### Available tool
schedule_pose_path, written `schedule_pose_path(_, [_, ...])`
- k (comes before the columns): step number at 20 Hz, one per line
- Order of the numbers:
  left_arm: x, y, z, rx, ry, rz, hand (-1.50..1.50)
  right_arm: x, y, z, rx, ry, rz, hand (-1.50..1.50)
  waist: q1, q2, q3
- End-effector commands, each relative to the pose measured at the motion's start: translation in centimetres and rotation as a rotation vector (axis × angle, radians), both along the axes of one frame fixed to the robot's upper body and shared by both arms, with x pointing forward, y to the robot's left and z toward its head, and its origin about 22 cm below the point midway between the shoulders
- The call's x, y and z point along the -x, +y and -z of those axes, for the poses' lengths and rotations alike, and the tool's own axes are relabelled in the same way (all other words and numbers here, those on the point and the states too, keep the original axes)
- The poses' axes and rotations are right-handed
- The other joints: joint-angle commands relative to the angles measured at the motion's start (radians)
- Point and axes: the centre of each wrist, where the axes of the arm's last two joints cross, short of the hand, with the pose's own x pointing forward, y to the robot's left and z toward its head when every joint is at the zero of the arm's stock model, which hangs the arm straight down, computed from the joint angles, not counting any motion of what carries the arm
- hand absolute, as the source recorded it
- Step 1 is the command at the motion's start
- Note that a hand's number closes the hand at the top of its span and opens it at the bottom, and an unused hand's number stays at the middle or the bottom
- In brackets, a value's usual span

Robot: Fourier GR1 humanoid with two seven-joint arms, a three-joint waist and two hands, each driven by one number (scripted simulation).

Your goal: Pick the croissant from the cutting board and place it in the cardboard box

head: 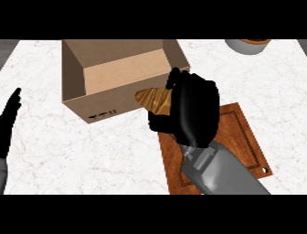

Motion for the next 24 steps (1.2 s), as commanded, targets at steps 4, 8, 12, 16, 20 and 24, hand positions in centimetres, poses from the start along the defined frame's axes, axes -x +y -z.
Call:
schedule_pose_path(4, [-0.5,0.3,-0.8,-0.006,0.006,0.034,0.00,-3.9,3.7,-3.6,-0.185,-0.029,-0.031,1.50,0.031,0.006,0.000])
schedule_pose_path(8, [0.2,-1.0,-0.5,-0.018,-0.006,0.044,0.00,-7.8,4.2,-5.0,-0.239,-0.046,0.016,1.50,0.040,0.008,0.000])
schedule_pose_path(12, [-1.5,-1.3,-0.3,-0.002,-0.008,0.059,0.00,-10.8,3.6,-4.5,-0.342,-0.023,0.012,1.50,0.041,0.016,-0.001])
schedule_pose_path(16, [-1.0,-0.1,-0.6,-0.002,-0.008,0.064,0.00,-13.2,3.5,-4.3,-0.379,0.002,0.042,1.50,0.075,0.026,-0.002])
schedule_pose_path(20, [-1.8,-1.9,-0.8,-0.001,-0.012,0.062,0.00,-14.8,3.5,-4.2,-0.383,0.034,0.033,1.50,0.065,0.023,-0.001])
schedule_pose_path(24, [-2.3,-2.1,-1.1,0.006,-0.032,0.092,0.00,-16.2,2.8,-3.4,-0.376,0.041,0.074,1.50,0.089,0.037,-0.002])
